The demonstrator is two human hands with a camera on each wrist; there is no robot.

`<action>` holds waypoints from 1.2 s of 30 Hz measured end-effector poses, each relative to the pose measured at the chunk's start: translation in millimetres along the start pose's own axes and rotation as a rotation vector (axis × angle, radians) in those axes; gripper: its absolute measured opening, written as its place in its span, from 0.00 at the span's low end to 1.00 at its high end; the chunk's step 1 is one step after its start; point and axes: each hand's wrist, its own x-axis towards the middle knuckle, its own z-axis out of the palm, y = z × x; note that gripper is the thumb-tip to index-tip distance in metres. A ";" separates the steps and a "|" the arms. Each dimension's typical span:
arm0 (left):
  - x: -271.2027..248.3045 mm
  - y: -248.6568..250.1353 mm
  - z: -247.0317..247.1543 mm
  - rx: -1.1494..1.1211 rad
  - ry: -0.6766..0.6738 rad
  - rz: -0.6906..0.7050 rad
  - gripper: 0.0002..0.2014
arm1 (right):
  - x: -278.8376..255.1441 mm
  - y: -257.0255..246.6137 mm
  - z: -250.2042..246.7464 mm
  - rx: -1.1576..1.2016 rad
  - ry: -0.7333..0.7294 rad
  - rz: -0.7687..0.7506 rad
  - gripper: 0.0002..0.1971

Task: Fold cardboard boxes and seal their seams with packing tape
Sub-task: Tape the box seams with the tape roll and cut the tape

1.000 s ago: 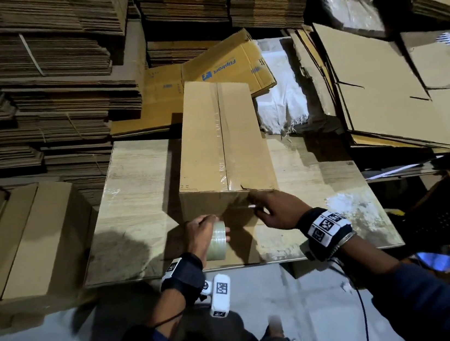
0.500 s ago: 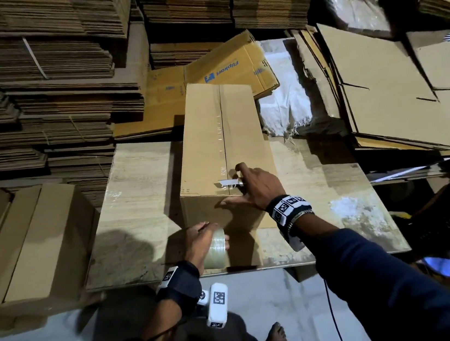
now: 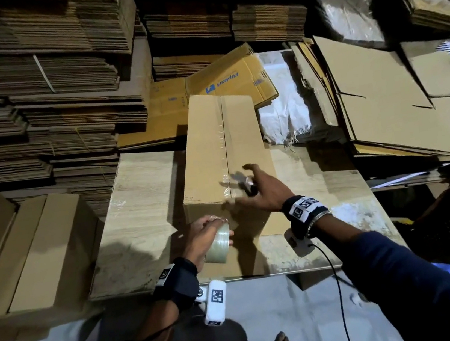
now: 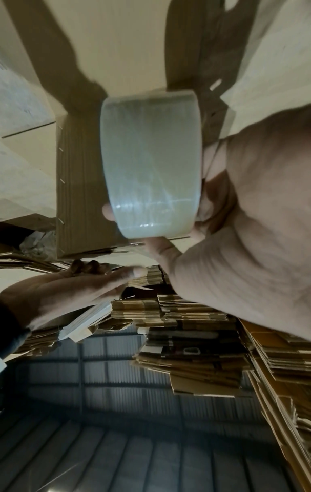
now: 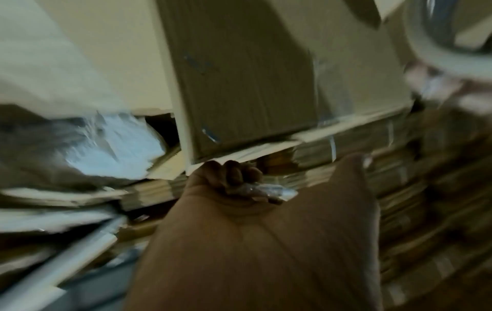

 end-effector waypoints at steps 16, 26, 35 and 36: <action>-8.4 54.2 -13.9 0.219 -0.240 0.165 0.24 | 19.7 -17.8 -9.8 -0.036 0.113 -0.015 0.24; 5.5 83.7 -4.3 0.277 -0.281 0.172 0.26 | -15.6 -78.4 -7.2 0.645 0.053 -0.003 0.16; 11.7 90.8 9.8 0.328 -0.296 0.190 0.29 | -23.4 -86.6 -6.1 0.380 0.442 -0.050 0.04; 10.5 91.0 11.0 0.338 -0.305 0.195 0.31 | -22.9 -87.3 -6.2 0.350 0.446 -0.034 0.06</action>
